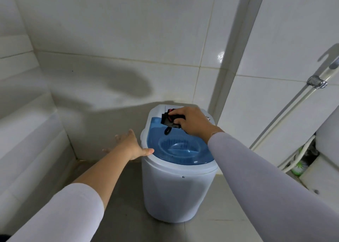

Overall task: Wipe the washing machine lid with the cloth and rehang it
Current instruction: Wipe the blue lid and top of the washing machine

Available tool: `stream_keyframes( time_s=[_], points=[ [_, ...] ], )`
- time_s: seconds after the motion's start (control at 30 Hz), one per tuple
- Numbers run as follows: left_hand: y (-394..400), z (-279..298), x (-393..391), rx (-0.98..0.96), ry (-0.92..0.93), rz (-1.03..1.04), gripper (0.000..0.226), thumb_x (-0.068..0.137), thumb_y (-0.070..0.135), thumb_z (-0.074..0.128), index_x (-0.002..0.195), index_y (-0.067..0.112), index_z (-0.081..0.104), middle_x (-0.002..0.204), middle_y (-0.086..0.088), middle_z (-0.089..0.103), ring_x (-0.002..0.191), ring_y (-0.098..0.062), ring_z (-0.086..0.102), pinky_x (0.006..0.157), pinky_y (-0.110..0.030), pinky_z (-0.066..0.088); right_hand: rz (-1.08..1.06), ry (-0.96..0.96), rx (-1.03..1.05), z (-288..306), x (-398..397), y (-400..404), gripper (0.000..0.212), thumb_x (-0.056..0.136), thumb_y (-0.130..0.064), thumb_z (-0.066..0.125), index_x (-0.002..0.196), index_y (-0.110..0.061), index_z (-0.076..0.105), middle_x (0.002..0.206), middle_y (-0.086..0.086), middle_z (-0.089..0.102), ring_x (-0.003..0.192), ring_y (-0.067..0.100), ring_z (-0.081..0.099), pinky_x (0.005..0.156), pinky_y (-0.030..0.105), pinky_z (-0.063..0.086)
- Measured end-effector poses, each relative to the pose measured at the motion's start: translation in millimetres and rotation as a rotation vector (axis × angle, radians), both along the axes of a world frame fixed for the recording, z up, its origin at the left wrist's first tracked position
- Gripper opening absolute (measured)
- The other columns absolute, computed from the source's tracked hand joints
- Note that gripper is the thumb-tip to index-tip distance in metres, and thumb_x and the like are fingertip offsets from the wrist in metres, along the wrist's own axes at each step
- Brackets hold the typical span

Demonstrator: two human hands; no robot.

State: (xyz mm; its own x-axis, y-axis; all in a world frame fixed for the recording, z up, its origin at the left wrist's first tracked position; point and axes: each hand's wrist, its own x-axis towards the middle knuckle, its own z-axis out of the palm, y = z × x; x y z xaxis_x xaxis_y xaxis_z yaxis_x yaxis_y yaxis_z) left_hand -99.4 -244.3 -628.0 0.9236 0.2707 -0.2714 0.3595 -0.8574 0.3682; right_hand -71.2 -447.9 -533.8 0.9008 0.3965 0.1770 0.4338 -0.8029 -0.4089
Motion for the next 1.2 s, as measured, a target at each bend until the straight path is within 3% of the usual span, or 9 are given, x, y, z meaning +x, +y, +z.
stream_keyframes(
  time_s=[0.17,0.4,1.2],
  points=[
    [-2.0,3.9,-5.7,-0.057,0.023,0.016,0.128,0.064,0.071,0.067,0.152,0.014,-0.006,0.162,-0.009,0.002,0.148,-0.033,-0.008,0.112,-0.067,0.013,0.14,0.014,-0.098,-13.3,2.3,58.1,0.036,0.091,-0.013,0.049,0.123,-0.025,0.06,0.128,0.008,0.06,0.113,0.027,0.054,0.095,0.035,0.043],
    [-4.3,8.2,-8.7,-0.098,0.049,0.026,0.126,0.067,0.07,0.066,0.152,0.015,-0.009,0.162,-0.008,-0.002,0.148,-0.03,-0.011,0.111,-0.068,0.011,0.216,0.049,-0.433,-41.2,5.9,67.5,0.038,0.092,-0.02,0.05,0.126,-0.037,0.055,0.131,0.005,0.054,0.118,0.026,0.049,0.097,0.042,0.046],
    [-8.8,17.6,-18.0,-0.036,0.066,0.009,0.123,0.068,0.073,0.061,0.152,0.016,-0.009,0.162,-0.006,-0.002,0.149,-0.029,-0.007,0.11,-0.07,0.011,0.125,0.049,-0.405,-38.4,0.4,6.4,0.037,0.091,-0.012,0.053,0.119,-0.033,0.062,0.13,-0.004,0.058,0.116,0.023,0.049,0.098,0.041,0.044]
  ],
)
